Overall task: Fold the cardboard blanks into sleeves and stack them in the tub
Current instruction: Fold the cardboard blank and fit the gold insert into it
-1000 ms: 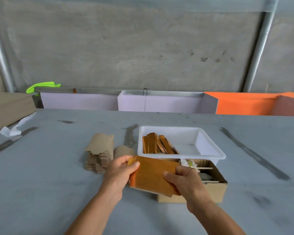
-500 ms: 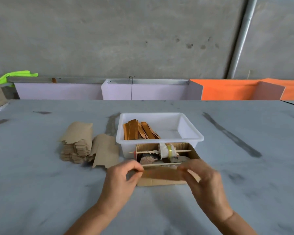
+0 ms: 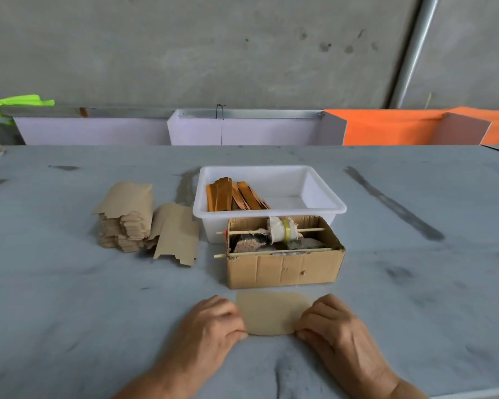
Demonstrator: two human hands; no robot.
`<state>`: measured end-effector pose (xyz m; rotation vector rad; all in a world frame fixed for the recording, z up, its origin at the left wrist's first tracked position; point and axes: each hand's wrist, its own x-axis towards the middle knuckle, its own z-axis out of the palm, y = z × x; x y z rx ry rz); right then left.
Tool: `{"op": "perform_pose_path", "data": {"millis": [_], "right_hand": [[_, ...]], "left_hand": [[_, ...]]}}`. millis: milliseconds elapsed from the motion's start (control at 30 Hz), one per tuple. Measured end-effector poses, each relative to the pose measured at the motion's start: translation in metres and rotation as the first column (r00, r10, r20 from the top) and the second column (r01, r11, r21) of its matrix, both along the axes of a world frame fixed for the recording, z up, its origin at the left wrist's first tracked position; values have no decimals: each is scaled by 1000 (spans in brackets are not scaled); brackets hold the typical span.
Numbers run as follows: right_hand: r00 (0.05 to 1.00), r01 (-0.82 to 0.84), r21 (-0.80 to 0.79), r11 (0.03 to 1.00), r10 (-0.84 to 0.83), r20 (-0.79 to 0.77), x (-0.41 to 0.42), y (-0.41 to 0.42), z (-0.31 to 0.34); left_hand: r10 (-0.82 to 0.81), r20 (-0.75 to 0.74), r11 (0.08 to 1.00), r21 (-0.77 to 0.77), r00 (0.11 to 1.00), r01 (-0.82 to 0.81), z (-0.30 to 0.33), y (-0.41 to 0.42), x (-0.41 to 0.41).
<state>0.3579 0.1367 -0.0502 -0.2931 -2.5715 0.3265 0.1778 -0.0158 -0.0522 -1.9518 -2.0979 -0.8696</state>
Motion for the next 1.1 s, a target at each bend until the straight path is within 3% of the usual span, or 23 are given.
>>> {"op": "perform_pose_path", "data": {"millis": [100, 233, 500, 667, 767, 833, 900, 1000, 1100], "right_hand": [[995, 98, -157, 983, -92, 43, -4, 0, 1], [949, 300, -192, 934, -272, 158, -16, -3, -3], [848, 474, -199, 858, -385, 364, -26, 9, 2], [809, 503, -247, 828, -350, 472, -29, 13, 11], [823, 515, -297, 804, -367, 435, -27, 12, 11], [825, 523, -312, 793, -378, 421, -25, 10, 8], [824, 532, -319, 785, -394, 407, -24, 9, 6], [832, 528, -331, 782, -400, 383, -22, 6, 4], [833, 527, -218, 821, -449, 323, -20, -6, 7]], "left_hand": [[139, 183, 990, -36, 973, -135, -5, 3, 2], [332, 304, 940, -178, 893, -290, -6, 12, 1], [509, 296, 844, -357, 808, -401, -2, 19, 2], [533, 337, 833, -371, 776, -411, 1, 18, -3], [484, 331, 868, -300, 810, -396, 0, 17, 1], [347, 281, 934, -187, 895, -304, -2, 14, 6], [167, 92, 985, -59, 982, -162, 2, 12, 15], [15, -241, 997, -70, 970, -32, 9, 11, 29], [-15, -296, 991, -132, 955, -25, 9, 7, 33]]}}
